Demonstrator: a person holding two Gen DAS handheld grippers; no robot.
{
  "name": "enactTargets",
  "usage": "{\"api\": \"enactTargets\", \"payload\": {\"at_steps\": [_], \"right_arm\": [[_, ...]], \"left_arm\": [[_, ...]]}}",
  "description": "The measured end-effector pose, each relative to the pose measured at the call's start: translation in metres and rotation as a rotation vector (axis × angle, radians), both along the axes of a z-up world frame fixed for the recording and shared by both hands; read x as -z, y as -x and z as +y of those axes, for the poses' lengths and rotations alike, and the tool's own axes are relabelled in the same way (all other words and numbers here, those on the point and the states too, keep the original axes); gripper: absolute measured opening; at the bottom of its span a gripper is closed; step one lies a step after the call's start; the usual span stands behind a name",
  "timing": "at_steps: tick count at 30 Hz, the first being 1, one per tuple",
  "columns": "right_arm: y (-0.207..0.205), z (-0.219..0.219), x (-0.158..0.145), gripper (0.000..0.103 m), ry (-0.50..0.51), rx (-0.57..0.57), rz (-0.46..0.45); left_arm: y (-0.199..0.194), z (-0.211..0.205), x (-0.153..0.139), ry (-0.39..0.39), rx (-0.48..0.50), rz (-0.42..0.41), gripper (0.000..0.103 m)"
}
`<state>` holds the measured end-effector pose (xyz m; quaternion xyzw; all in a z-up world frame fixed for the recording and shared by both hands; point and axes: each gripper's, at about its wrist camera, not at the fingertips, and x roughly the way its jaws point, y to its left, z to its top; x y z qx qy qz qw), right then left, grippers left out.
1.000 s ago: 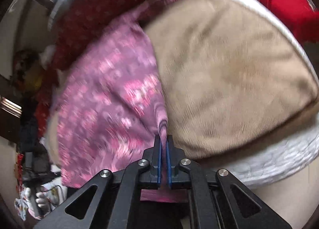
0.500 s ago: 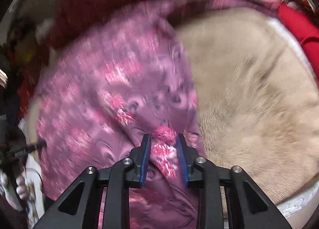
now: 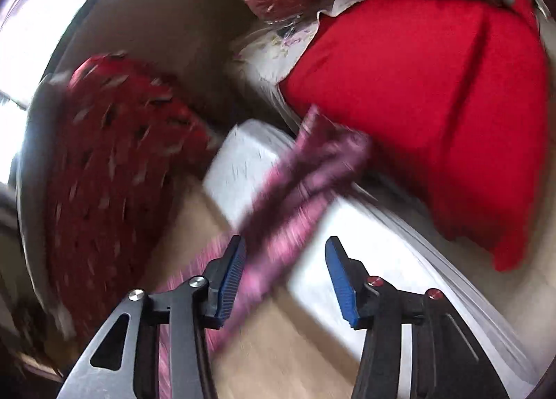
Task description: Fold small clothes
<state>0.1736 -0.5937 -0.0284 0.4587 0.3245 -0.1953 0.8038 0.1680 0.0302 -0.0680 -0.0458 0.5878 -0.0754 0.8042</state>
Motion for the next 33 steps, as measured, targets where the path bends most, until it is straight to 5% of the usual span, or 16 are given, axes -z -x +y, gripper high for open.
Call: {"api": "enactTargets", "payload": {"at_steps": [3, 5, 6, 8, 11, 14, 16, 17, 21, 22, 28, 29, 31, 33], "right_arm": [[-0.043, -0.006, 0.01, 0.052, 0.0, 0.018, 0.059], [-0.063, -0.006, 0.023, 0.043, 0.027, 0.019, 0.158], [-0.066, -0.003, 0.028, 0.008, 0.05, 0.015, 0.212], [-0.061, 0.001, 0.024, 0.004, 0.093, -0.013, 0.161], [-0.002, 0.005, 0.001, 0.004, 0.146, 0.015, -0.09], [0.035, -0.002, 0.027, 0.005, 0.059, 0.019, -0.054], [0.054, -0.009, 0.066, 0.005, -0.041, 0.014, 0.067], [0.063, -0.01, 0.074, 0.008, -0.085, 0.02, 0.047], [0.096, -0.023, 0.072, 0.055, -0.172, 0.152, -0.104], [0.096, -0.026, 0.071, 0.06, -0.167, 0.179, -0.109], [0.08, -0.027, 0.099, 0.06, -0.279, 0.297, -0.004], [0.076, -0.028, 0.099, 0.055, -0.256, 0.304, -0.014], [0.075, -0.025, 0.087, 0.013, -0.209, 0.292, -0.059], [0.076, -0.021, 0.069, 0.007, -0.143, 0.273, -0.133]], "left_arm": [[-0.022, -0.017, 0.01, -0.004, 0.009, 0.002, 0.053], [-0.035, -0.024, 0.01, -0.034, 0.021, -0.015, 0.053], [-0.039, -0.026, 0.004, -0.047, 0.024, -0.036, 0.053], [-0.045, -0.026, -0.002, -0.038, 0.026, -0.067, 0.053], [-0.058, -0.025, -0.002, -0.045, 0.017, -0.086, 0.057], [-0.067, -0.028, 0.02, -0.043, 0.002, -0.021, 0.057], [-0.065, -0.031, 0.039, -0.06, 0.001, 0.03, 0.058], [-0.064, -0.033, 0.04, -0.077, 0.007, 0.01, 0.061], [-0.056, -0.04, 0.042, -0.1, 0.039, 0.0, 0.07], [-0.055, -0.041, 0.042, -0.103, 0.042, -0.001, 0.07], [-0.049, -0.042, 0.044, -0.097, 0.048, -0.014, 0.073], [-0.049, -0.042, 0.041, -0.093, 0.045, -0.02, 0.073], [-0.047, -0.038, 0.031, -0.09, 0.039, -0.059, 0.073], [-0.051, -0.032, 0.019, -0.088, 0.025, -0.105, 0.073]]}}
